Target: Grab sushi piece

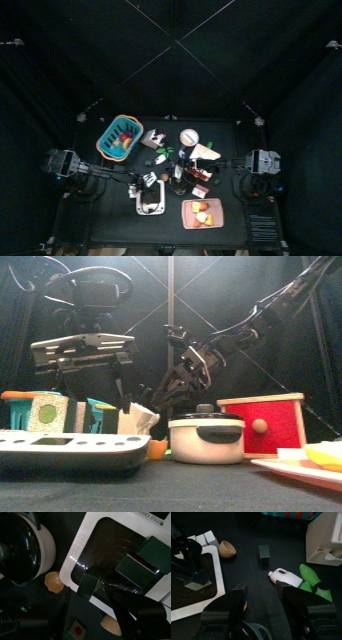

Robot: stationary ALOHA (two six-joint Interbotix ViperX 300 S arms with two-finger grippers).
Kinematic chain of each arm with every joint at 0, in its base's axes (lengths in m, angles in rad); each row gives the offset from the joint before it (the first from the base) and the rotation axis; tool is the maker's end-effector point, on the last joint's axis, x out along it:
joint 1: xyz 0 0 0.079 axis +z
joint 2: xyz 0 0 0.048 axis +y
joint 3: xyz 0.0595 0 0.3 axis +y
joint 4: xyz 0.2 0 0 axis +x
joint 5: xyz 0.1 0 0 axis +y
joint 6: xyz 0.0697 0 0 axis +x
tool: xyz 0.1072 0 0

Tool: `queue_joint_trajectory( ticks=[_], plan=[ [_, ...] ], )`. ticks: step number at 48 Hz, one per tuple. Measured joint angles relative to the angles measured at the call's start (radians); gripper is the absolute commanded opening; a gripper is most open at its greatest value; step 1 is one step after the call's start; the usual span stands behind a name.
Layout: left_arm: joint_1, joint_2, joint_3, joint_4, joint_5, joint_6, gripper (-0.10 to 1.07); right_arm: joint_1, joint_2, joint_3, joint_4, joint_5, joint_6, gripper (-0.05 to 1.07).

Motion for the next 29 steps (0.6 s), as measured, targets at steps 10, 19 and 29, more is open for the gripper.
queue_joint_trajectory(
  ticks=[10,19,29],
  plan=[
    [0.003,0.009,-0.002,-0.035,-0.012,0.025,0.7,0.0,0.0,0.0,0.0,0.0,0.0,0.84],
    [0.005,0.008,-0.003,-0.067,-0.018,0.02,0.61,0.0,0.0,0.002,0.0,0.0,0.0,0.84],
    [0.012,-0.002,0.012,-0.144,-0.04,0.015,0.6,-0.002,0.0,0.0,0.0,0.0,0.0,0.84]
  ],
)
